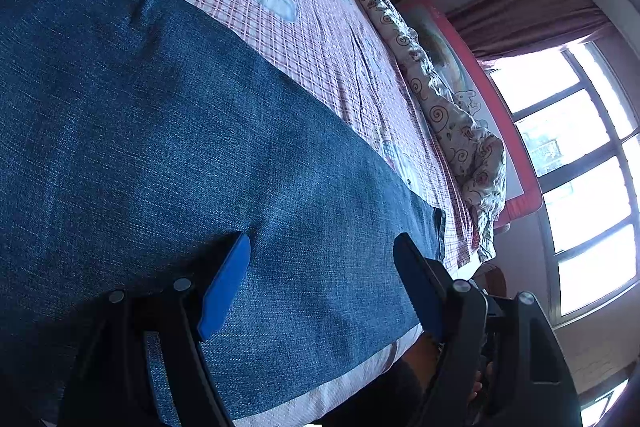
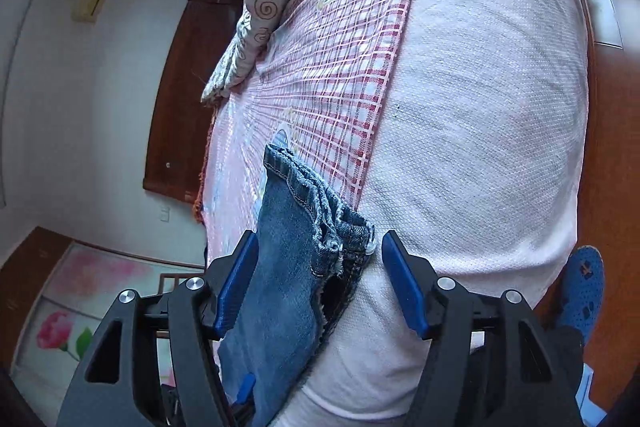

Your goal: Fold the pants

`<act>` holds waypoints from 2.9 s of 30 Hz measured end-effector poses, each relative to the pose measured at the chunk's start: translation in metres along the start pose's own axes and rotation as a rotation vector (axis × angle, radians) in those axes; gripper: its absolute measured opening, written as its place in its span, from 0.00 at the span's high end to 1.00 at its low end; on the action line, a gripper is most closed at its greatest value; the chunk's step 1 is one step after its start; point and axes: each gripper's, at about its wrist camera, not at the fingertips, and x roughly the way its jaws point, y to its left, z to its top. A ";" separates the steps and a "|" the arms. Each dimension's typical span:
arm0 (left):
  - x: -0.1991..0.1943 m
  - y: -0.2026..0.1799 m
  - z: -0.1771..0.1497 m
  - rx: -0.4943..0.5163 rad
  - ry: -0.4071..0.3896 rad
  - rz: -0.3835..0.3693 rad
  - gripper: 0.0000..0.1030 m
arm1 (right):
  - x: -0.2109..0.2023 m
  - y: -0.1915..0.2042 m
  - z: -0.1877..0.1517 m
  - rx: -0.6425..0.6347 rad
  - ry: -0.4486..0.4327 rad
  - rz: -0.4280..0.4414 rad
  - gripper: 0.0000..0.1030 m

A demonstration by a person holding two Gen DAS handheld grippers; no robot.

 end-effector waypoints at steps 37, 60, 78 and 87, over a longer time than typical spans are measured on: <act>-0.198 0.096 -0.015 -0.096 -0.247 0.056 0.12 | 0.077 0.286 -0.203 -0.654 0.362 0.300 0.86; -0.218 0.158 -0.048 -0.215 -0.309 0.145 0.11 | 0.183 0.232 -0.404 -1.292 0.647 -0.034 0.64; -0.216 0.163 -0.051 -0.159 -0.322 0.220 0.09 | 0.131 0.103 -0.206 -0.487 0.509 0.101 1.00; -0.208 0.152 -0.053 -0.081 -0.318 0.293 0.05 | 0.125 0.189 -0.257 -0.667 0.603 0.141 0.98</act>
